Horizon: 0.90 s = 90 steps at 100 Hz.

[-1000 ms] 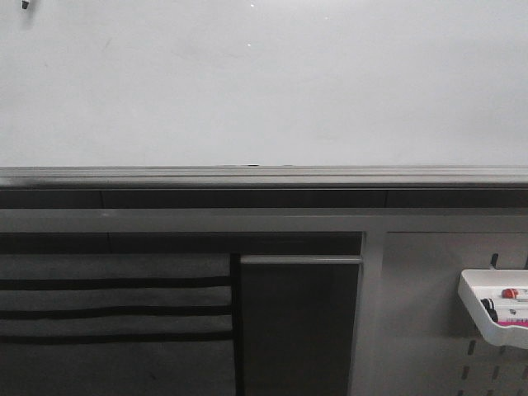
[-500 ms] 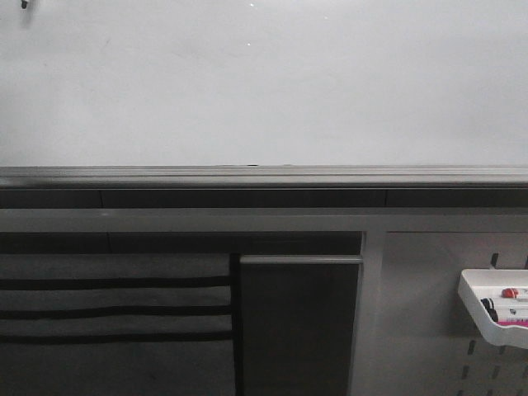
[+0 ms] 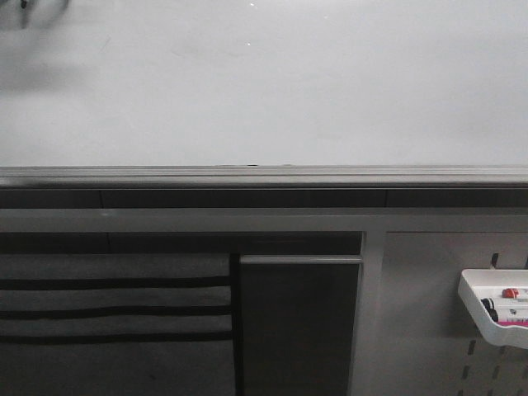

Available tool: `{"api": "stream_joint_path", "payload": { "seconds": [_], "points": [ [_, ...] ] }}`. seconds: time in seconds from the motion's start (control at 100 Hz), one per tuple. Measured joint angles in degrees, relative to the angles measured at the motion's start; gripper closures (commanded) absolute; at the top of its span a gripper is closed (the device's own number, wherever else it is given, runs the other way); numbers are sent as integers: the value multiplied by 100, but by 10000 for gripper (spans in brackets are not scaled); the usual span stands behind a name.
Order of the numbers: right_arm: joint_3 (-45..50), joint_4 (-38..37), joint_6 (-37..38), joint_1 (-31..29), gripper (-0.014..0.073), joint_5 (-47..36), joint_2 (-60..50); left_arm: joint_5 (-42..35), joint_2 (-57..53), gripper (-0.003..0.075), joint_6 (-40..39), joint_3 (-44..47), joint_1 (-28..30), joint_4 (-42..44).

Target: Write number 3 on whiteboard

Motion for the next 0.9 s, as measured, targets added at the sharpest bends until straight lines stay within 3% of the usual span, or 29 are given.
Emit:
{"api": "stream_joint_path", "payload": {
  "seconds": [0.9],
  "points": [
    [0, 0, 0, 0, 104, 0, 0, -87, 86, 630, 0, -26, 38, 4]
  ]
}}
